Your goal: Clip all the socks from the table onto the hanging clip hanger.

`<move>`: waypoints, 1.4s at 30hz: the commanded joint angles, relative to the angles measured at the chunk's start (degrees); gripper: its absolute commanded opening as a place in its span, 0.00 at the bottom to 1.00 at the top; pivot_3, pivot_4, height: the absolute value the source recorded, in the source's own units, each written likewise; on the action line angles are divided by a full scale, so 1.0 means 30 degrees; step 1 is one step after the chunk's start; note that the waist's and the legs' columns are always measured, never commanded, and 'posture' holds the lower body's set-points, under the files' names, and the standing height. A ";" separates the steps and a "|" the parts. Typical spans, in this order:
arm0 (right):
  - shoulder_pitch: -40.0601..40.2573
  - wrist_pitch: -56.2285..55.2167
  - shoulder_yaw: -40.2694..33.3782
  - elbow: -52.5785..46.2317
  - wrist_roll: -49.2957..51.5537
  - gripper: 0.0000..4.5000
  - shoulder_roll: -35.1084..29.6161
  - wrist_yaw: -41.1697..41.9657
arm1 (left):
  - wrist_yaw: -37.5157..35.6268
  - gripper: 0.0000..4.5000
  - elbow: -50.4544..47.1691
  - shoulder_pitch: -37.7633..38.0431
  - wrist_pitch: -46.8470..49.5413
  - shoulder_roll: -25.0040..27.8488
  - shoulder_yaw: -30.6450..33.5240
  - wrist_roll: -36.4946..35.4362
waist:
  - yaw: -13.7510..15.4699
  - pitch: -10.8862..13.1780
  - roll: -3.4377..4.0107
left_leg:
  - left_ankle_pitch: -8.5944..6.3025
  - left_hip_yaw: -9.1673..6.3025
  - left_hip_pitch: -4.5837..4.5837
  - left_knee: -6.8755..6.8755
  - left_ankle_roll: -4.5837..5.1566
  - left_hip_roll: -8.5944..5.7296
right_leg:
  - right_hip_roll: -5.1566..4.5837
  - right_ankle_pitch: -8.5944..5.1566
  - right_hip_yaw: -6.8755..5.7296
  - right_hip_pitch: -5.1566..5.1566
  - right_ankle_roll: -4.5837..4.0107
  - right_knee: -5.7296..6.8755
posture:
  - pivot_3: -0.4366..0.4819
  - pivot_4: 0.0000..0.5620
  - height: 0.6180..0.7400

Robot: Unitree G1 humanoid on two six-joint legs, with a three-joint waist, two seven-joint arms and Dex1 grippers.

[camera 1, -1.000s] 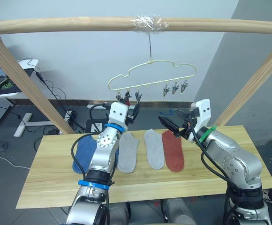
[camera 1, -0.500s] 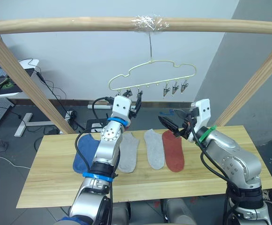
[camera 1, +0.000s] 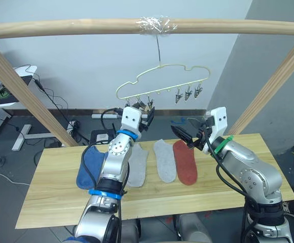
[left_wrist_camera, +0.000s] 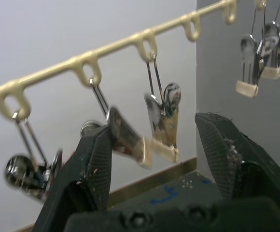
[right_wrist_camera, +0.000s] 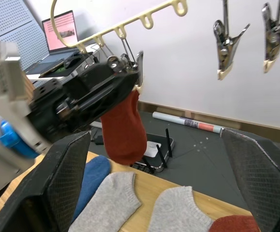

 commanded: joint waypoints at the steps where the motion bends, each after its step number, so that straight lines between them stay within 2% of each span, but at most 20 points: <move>1: -0.0037 -0.0335 -0.0348 -0.1113 0.0166 1.00 -0.0354 0.0182 | 0.0055 0.66 -0.2924 0.0728 0.0763 0.0033 -0.0350 -0.0045 | 0.0003 0.0000 0.0000 | 0.0000 -0.0001 -0.0001 0.0000 0.0000 -0.0001 | 0.0000 0.0000 0.0000 0.0000 0.0000 0.0004 | 0.28 0.25 1.00; 6: -0.0175 -0.0405 -0.0311 -0.1097 0.0232 1.00 -0.0383 0.0167 | 0.0551 0.66 -0.4681 0.1613 0.1785 0.0084 -0.0417 0.0159 | 0.0040 0.0000 0.0000 | 0.0011 -0.0001 0.0013 0.0015 0.0014 -0.0003 | 0.0000 -0.0001 0.0001 0.0000 0.0000 0.0052 | 0.29 0.26 1.00; 13: -0.0745 -0.0256 0.0408 -0.1836 0.0565 1.00 -0.1103 0.1385 | 0.1325 0.66 -0.4580 0.1811 0.2236 -0.0141 -0.0003 -0.0060 | 0.0058 0.0001 -0.0001 | 0.0037 -0.0002 0.0039 0.0024 0.0051 -0.0005 | 0.0003 -0.0032 0.0001 -0.0002 0.0047 0.0114 | 0.30 0.27 1.00; 16: -0.0888 -0.0244 0.0606 -0.2194 0.0730 1.00 -0.1611 0.2098 | 0.1507 0.54 -0.4321 0.1702 0.2278 -0.0331 0.0361 -0.0517 | 0.0059 0.0002 -0.0001 | 0.0039 0.0002 0.0038 0.0028 0.0053 -0.0007 | 0.0002 -0.0032 0.0003 -0.0002 0.0048 0.0114 | 0.29 0.27 1.00; 20: -0.1279 -0.0704 0.0999 -0.2308 0.0402 1.00 -0.2304 0.2975 | 0.1530 0.27 -0.3806 0.1280 0.2388 -0.0398 0.0565 -0.0593 | 0.0060 0.0002 -0.0002 | 0.0039 -0.0001 0.0038 0.0029 0.0054 -0.0007 | 0.0002 -0.0034 -0.0001 -0.0002 0.0050 0.0114 | 0.29 0.27 1.00; 28: -0.1837 -0.1725 0.1634 -0.2403 0.0097 1.00 -0.2376 0.3788 | 0.1791 0.27 -0.2900 0.0545 0.2102 -0.0543 0.0934 -0.0588 | 0.0043 0.0003 -0.0003 | 0.0040 -0.0001 0.0035 0.0029 0.0054 -0.0008 | 0.0003 -0.0035 0.0000 -0.0002 0.0053 0.0112 | 0.28 0.28 1.00; 42: -0.2024 -0.1729 0.1625 -0.2318 0.0137 1.00 -0.2286 0.3565 | 0.2356 0.27 -0.2157 0.0068 0.1792 -0.0573 0.1087 -0.0190 | 0.0059 0.0005 -0.0005 | 0.0040 -0.0001 0.0032 0.0028 0.0054 -0.0008 | 0.0002 -0.0035 0.0001 -0.0004 0.0053 0.0107 | 0.28 0.29 1.00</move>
